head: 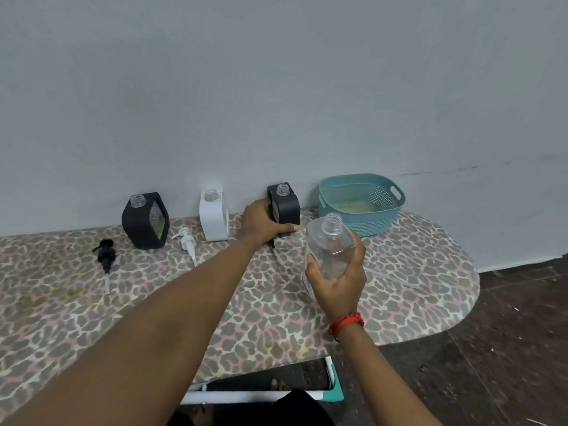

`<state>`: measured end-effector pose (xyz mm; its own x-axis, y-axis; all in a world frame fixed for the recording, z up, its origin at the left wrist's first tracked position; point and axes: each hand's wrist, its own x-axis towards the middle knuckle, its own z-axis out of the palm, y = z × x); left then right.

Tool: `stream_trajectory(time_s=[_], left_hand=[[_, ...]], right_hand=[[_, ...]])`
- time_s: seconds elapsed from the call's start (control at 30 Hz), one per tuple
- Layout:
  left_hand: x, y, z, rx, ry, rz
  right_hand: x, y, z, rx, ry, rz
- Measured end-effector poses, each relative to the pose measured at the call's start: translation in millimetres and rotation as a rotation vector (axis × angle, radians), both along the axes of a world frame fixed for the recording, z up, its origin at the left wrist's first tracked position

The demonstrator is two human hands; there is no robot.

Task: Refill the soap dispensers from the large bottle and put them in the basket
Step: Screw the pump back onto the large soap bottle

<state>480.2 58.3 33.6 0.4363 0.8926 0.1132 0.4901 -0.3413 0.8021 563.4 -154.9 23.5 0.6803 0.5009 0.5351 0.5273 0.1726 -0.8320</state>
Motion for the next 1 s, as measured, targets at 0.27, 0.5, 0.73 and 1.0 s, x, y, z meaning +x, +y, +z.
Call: stream_trajectory(time_s=[0.27,0.5,0.73,1.0], left_hand=[[-8.6,-34.1,17.6,0.119,-0.026,0.114],[-92.7,-77.9,-2.3,0.155,-0.110,0.048],[-184.7,-113.7,-29.0,-0.085,-0.108,-0.022],[-208.6,-133.6,-25.3,-0.113,-0.313,-0.095]], right_hand=[[-1.8,-4.2,0.8,-0.056,-0.002,-0.008],[-1.0,-13.6,16.2,-0.137,-0.064,0.001],[-46.9,-5.7,39.2,-0.167,0.030,0.226],[-137.6,20.1,58.6,-0.209,-0.004,0.542]])
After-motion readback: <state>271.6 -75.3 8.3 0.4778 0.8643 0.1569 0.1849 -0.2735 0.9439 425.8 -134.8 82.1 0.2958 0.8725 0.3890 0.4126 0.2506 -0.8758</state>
